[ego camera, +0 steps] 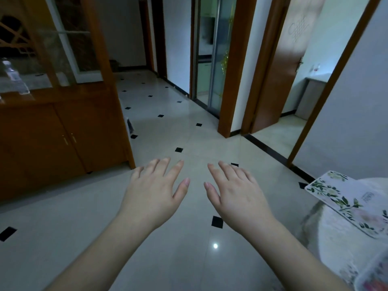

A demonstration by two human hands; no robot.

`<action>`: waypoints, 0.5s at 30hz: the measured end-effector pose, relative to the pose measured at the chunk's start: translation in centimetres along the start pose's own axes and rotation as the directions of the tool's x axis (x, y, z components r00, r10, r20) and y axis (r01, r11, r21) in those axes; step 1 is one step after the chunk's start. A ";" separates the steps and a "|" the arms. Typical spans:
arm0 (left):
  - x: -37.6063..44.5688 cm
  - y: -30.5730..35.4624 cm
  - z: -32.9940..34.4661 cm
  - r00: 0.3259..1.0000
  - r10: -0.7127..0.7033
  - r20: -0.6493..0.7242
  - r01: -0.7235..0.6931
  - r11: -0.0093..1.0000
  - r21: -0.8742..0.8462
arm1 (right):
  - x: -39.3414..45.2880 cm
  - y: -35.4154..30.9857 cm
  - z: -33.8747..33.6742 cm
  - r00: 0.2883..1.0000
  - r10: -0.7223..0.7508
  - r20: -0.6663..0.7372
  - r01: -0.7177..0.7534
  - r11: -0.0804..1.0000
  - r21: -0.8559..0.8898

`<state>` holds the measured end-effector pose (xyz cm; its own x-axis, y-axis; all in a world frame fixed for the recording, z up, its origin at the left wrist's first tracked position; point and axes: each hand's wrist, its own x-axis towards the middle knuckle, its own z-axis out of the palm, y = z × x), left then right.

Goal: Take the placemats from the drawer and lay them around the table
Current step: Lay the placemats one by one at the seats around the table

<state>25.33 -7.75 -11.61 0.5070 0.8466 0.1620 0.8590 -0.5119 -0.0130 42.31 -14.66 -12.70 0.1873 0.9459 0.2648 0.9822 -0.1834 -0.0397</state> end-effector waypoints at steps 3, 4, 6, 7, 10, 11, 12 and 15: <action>4.1 2.4 0.7 0.998 0.056 0.006 -0.056 0.998 -0.009 | 2.2 3.5 0.8 0.999 0.037 0.013 -0.037 0.999 -0.006; 5.6 3.3 0.9 0.997 0.073 0.007 -0.073 0.997 -0.011 | 3.1 4.9 0.9 0.999 0.041 0.031 -0.041 0.999 -0.008; 9.1 5.0 1.0 0.995 0.100 0.000 -0.099 0.995 -0.016 | 4.8 8.0 1.1 0.997 0.064 0.045 -0.063 0.998 -0.021; 10.9 5.9 1.0 0.994 0.110 -0.005 -0.110 0.994 -0.012 | 5.6 9.6 1.2 0.996 0.081 0.047 -0.080 0.997 -0.025; 15.6 9.1 1.2 0.987 0.158 -0.023 -0.158 0.987 0.007 | 7.6 14.5 1.4 0.990 0.131 0.044 -0.130 0.991 -0.032; 17.0 10.3 1.2 0.983 0.182 -0.029 -0.181 0.983 0.018 | 8.2 16.1 1.5 0.987 0.160 0.026 -0.159 0.986 -0.042; 18.4 11.6 1.3 0.979 0.203 -0.028 -0.203 0.979 0.025 | 8.9 17.6 1.7 0.981 0.193 0.008 -0.192 0.980 -0.055; 22.0 14.9 2.2 0.970 0.242 -0.023 -0.242 0.970 -0.002 | 10.5 21.5 2.2 0.960 0.277 -0.041 -0.279 0.957 -0.073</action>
<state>49.41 3.56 -10.44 0.6980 0.6939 0.1770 0.7105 -0.7019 -0.0500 65.41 -8.10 -12.91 0.4511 0.8464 0.2831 0.8874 -0.4591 -0.0416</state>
